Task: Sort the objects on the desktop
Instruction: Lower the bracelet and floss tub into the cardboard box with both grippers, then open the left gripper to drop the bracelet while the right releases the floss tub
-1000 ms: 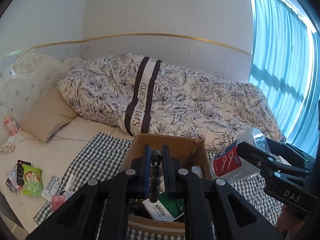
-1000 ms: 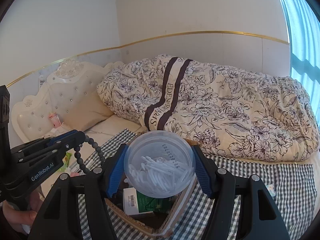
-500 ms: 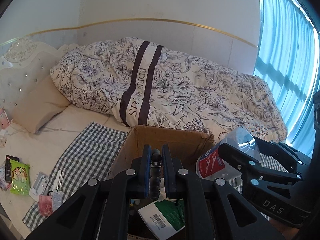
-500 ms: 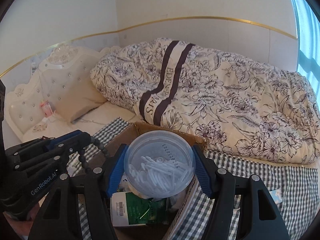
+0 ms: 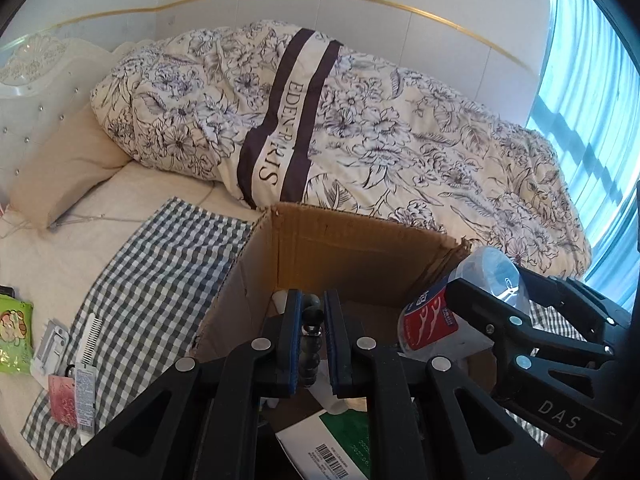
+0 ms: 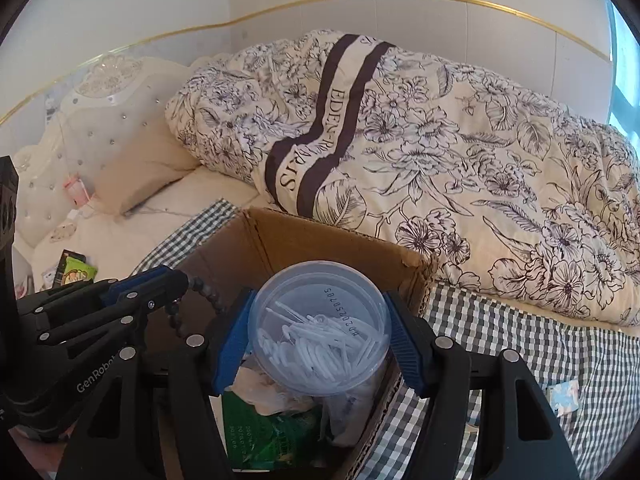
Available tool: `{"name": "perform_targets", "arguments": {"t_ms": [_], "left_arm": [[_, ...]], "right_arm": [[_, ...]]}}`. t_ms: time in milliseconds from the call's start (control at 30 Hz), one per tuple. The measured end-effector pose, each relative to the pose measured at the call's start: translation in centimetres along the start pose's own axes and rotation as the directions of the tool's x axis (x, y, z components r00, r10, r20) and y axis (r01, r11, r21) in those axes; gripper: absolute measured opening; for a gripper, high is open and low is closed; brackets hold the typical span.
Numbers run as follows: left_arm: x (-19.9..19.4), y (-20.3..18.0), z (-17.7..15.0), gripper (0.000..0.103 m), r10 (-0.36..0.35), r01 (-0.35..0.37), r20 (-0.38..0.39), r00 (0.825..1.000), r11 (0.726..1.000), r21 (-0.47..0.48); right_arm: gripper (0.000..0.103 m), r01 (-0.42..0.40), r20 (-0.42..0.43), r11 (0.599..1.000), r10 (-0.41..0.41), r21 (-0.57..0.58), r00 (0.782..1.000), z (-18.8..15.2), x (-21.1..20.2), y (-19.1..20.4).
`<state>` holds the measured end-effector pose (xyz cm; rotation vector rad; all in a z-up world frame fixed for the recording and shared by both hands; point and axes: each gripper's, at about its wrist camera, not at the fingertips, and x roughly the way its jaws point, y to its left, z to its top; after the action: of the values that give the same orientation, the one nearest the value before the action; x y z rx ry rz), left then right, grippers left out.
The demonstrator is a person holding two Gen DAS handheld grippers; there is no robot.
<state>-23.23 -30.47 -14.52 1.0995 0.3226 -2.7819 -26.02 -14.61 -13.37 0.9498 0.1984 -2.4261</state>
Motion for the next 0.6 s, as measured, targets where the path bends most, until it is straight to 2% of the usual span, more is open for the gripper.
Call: {"name": "perform_targets", "arguments": {"t_ms": [200,333,600], "left_arm": [[0.5,0.3,0.4,0.012,0.01,-0.01,-0.016,1.0,1.0,-0.024],[-0.2,0.3,0.8,0.014,0.016,-0.016,-0.007,1.0,1.0,-0.024],[-3.6,0.5,1.7,0.015,0.019,-0.017,0.046,0.999,0.999,-0.027]], "right_arm": [[0.064,-0.005,0.0,1.0,0.005,-0.013,1.0,0.5,0.5,0.2],[0.081,0.012,0.038,1.0,-0.011,-0.026,0.999,0.8,-0.5,0.6],[0.082,0.032,0.114,0.999,-0.029,-0.027,0.993,1.8,-4.0,0.9]]}}
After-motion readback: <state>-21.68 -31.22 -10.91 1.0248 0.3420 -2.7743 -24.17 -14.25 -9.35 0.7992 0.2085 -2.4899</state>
